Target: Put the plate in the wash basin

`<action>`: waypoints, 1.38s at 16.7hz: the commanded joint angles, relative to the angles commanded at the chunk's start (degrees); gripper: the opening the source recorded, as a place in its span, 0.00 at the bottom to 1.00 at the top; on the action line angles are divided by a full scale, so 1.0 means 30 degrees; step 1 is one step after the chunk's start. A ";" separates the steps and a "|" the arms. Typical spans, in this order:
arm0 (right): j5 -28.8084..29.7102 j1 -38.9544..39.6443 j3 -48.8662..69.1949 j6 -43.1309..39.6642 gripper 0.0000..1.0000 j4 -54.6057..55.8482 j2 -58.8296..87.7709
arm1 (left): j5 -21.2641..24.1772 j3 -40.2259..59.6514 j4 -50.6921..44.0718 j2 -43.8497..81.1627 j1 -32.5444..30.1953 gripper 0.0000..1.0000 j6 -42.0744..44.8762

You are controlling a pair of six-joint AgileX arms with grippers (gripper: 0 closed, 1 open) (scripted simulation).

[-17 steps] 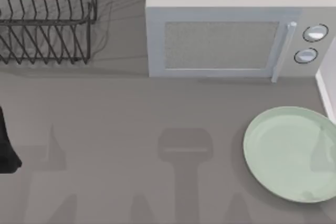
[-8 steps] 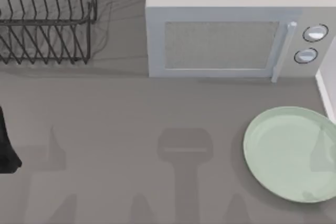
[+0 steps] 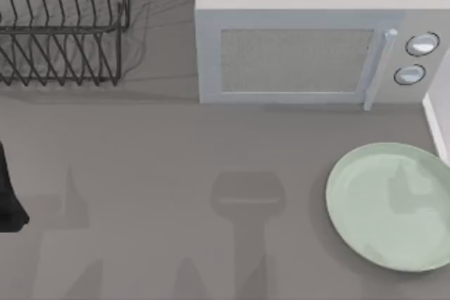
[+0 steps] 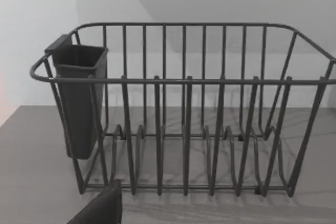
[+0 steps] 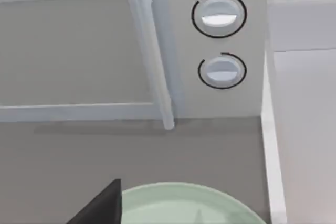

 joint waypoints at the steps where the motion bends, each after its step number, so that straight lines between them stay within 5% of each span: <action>1: 0.0001 0.0537 0.1317 0.0551 1.00 -0.1031 0.1769 | 0.0000 0.0000 0.0000 0.0000 0.0000 1.00 0.0000; 13: 0.0009 0.6773 1.6709 0.6950 1.00 -1.3002 2.3279 | 0.0000 0.0000 0.0000 0.0000 0.0000 1.00 0.0000; 23: 0.0004 0.7831 1.9478 0.8112 1.00 -1.5171 2.7053 | 0.0000 0.0000 0.0000 0.0000 0.0000 1.00 0.0000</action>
